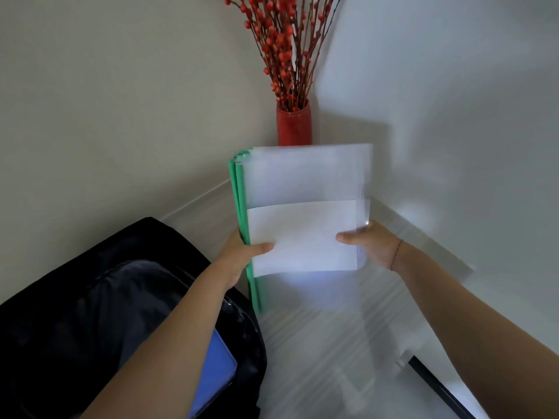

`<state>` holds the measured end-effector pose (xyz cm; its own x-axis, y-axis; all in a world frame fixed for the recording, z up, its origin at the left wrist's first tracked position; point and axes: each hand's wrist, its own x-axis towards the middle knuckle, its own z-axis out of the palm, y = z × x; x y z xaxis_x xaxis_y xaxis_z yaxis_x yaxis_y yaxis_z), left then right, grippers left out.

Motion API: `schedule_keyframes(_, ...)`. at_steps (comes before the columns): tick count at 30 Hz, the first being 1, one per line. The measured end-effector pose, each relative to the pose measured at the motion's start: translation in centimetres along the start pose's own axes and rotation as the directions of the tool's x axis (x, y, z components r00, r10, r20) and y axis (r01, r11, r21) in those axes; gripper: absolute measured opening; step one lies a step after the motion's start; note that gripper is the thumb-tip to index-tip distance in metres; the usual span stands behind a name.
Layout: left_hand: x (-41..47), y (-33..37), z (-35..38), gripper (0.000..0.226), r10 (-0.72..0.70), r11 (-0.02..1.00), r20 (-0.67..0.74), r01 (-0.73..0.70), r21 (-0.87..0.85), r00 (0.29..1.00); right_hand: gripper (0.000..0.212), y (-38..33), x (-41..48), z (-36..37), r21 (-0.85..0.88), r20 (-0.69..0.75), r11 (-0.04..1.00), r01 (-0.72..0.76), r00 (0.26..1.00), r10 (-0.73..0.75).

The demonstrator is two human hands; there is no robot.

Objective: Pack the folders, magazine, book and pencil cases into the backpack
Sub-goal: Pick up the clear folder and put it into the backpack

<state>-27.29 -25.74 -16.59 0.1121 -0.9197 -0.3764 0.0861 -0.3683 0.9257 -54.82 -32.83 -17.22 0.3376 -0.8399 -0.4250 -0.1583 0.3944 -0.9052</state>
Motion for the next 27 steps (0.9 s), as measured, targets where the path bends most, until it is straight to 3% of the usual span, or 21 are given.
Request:
schedule_keyframes(3, -0.3, -0.2, 0.3, 0.039, -0.009, 1.000, -0.110, 0.006, -0.026, 0.994, 0.014, -0.3, -0.2, 1.1, -0.020, -0.035, 0.998, 0.051, 0.998, -0.052)
schedule_keyframes(6, -0.6, 1.1, -0.1, 0.046, 0.055, 0.996, -0.157, -0.065, -0.060, 0.986, 0.025, -2.0, -0.4, 1.6, -0.001, -0.043, 0.992, 0.130, 0.991, -0.130)
schedule_keyframes(10, -1.2, 2.9, -0.1, 0.048, 0.149, 0.988, -0.176, -0.153, -0.014, 0.973, 0.022, -3.7, -0.9, 1.8, 0.060, -0.019, 0.968, 0.243, 0.970, -0.242)
schedule_keyframes(13, -1.4, 2.6, 0.0, 0.043, 0.131, 0.991, -0.200, -0.126, 0.035, 0.971, 0.028, -2.6, -1.1, 2.2, 0.068, -0.004, 0.978, 0.199, 0.980, -0.199)
schedule_keyframes(19, -0.8, 1.4, 1.4, 0.042, 0.098, 0.984, -0.184, -0.068, 0.164, 0.978, 0.028, 0.0, -1.3, 2.8, 0.124, -0.107, 0.985, 0.116, 0.989, -0.103)
schedule_keyframes(23, -1.0, 1.9, 1.9, 0.033, 0.119, 0.982, -0.219, -0.081, 0.173, 0.968, 0.014, -0.6, -1.0, 2.6, -0.044, -0.196, 0.994, 0.097, 0.975, -0.104)
schedule_keyframes(27, -2.1, 3.3, 0.8, 0.027, 0.085, 0.995, -0.196, -0.072, 0.073, 0.977, 0.020, -2.1, -1.3, 2.1, -0.151, -0.142, 0.982, 0.118, 0.980, -0.139)
